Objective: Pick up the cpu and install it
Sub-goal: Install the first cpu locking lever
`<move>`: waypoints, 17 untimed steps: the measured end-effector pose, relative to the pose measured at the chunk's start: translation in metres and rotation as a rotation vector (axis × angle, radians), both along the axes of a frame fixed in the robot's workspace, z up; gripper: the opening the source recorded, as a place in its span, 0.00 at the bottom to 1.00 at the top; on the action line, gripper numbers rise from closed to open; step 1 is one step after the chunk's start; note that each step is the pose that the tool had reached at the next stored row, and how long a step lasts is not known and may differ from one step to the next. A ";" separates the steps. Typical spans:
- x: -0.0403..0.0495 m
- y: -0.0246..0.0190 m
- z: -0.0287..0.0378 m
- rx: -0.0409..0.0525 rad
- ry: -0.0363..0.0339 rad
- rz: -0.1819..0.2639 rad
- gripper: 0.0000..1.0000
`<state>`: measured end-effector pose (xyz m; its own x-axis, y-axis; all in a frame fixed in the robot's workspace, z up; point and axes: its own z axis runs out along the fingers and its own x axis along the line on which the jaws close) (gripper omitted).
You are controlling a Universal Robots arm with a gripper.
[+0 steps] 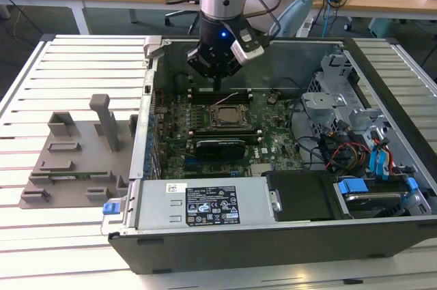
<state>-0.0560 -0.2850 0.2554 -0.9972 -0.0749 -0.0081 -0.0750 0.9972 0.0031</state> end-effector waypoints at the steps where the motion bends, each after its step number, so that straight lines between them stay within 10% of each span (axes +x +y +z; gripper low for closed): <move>1: 0.0000 -0.0023 -0.0006 0.0024 -0.0001 0.000 0.11; 9: 0.0011 -0.0097 -0.0045 0.0844 0.0015 -0.007 0.11; 17: 0.0011 -0.0097 -0.0061 0.0859 0.0015 -0.007 0.11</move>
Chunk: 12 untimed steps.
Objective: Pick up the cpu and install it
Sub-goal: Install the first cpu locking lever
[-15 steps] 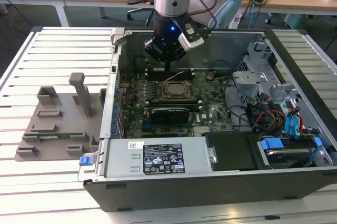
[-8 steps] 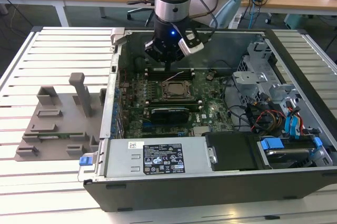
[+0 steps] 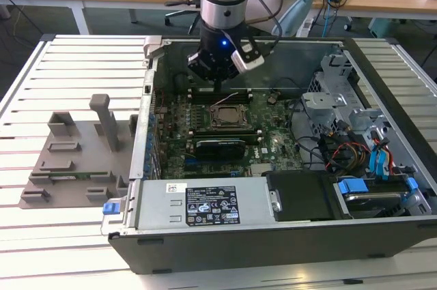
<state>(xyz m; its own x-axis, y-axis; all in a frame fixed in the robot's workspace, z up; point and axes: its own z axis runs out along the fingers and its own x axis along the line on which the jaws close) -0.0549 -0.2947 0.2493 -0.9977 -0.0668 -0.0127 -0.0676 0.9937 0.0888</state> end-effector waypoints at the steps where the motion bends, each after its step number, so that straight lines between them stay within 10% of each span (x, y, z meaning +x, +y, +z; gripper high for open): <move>1: 0.0000 0.0000 -0.0009 0.0000 0.0000 0.000 0.11; 8: 0.0000 0.0000 -0.0061 -0.0016 0.0001 0.000 0.11; 12: 0.0005 0.0000 -0.0281 -0.0016 0.0000 0.000 0.11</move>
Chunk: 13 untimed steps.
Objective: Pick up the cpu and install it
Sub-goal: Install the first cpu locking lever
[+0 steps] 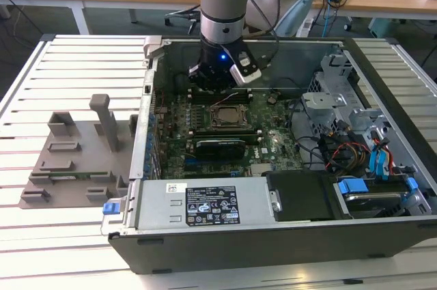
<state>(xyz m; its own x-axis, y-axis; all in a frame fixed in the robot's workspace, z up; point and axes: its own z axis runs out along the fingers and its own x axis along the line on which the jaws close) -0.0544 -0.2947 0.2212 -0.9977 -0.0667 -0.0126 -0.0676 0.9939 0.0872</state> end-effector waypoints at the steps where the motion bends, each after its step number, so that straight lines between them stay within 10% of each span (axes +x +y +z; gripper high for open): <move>1: 0.0011 0.0000 -0.0011 -0.0001 0.0001 0.000 0.11; 13: 0.0025 0.0009 -0.0056 -0.0008 -0.0054 0.000 0.11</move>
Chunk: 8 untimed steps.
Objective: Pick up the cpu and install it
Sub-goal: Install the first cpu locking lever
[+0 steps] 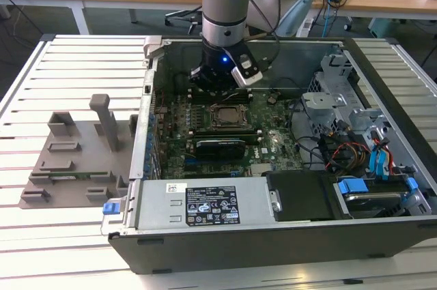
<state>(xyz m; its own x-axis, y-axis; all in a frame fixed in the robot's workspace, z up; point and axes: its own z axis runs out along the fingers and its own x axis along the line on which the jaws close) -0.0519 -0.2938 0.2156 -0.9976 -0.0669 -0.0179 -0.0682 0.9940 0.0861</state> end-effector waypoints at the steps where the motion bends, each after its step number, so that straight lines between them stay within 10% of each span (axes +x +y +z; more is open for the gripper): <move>1: -0.0001 0.0015 0.0000 -0.0002 -0.0002 0.000 0.11; 6: 0.0006 0.0070 0.0001 -0.0525 -0.0001 0.001 0.11; 8: 0.0036 0.0094 0.0000 -0.0531 0.0012 0.001 0.11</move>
